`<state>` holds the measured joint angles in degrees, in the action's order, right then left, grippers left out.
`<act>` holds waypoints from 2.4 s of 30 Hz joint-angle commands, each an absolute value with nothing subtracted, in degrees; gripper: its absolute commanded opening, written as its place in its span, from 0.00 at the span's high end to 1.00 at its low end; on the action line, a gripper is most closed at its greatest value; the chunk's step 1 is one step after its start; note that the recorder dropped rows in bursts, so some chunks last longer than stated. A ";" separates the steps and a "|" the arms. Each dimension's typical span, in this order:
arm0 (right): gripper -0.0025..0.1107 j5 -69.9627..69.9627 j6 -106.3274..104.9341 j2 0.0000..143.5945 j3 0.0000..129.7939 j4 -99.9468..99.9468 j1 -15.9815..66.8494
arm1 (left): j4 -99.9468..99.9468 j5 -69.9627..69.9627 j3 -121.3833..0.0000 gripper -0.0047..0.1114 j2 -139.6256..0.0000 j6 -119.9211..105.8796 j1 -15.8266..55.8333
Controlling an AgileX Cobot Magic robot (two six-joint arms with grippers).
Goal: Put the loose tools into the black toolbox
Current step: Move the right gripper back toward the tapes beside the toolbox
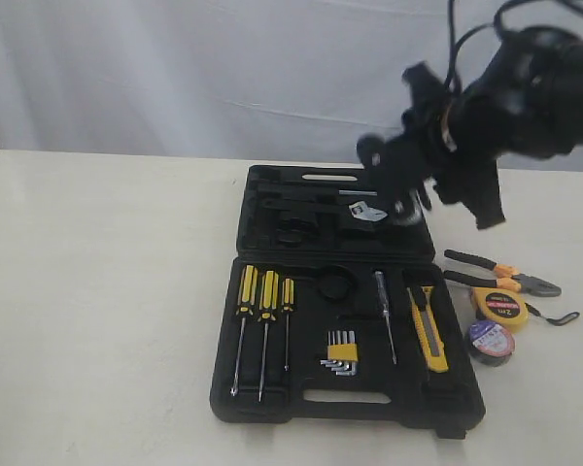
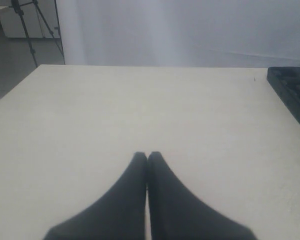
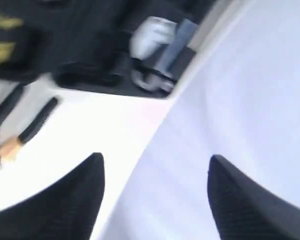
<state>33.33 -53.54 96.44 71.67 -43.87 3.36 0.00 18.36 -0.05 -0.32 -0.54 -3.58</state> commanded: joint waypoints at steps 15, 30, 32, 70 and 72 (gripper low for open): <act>0.47 59.32 -14.19 102.10 81.10 12.08 -29.88 | 0.00 18.30 0.00 0.96 0.00 -0.41 -3.25; 0.47 50.96 -19.30 109.53 70.53 12.34 -22.36 | 0.00 18.30 0.00 0.96 0.00 -0.41 -3.25; 0.47 49.73 -19.14 110.41 69.78 12.06 -21.38 | 0.00 18.30 0.00 0.96 0.00 -0.41 -3.25; 0.50 45.34 -14.35 114.73 65.93 10.43 -20.39 | 0.00 18.30 0.00 0.96 0.00 -0.41 -3.25; 0.54 45.81 -14.35 114.57 66.05 10.43 -20.39 | 0.00 18.30 0.00 0.96 0.00 -0.41 -3.25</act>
<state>45.54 -13.97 114.49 66.11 10.69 -20.21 0.00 18.36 -0.05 -0.32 -0.54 -3.58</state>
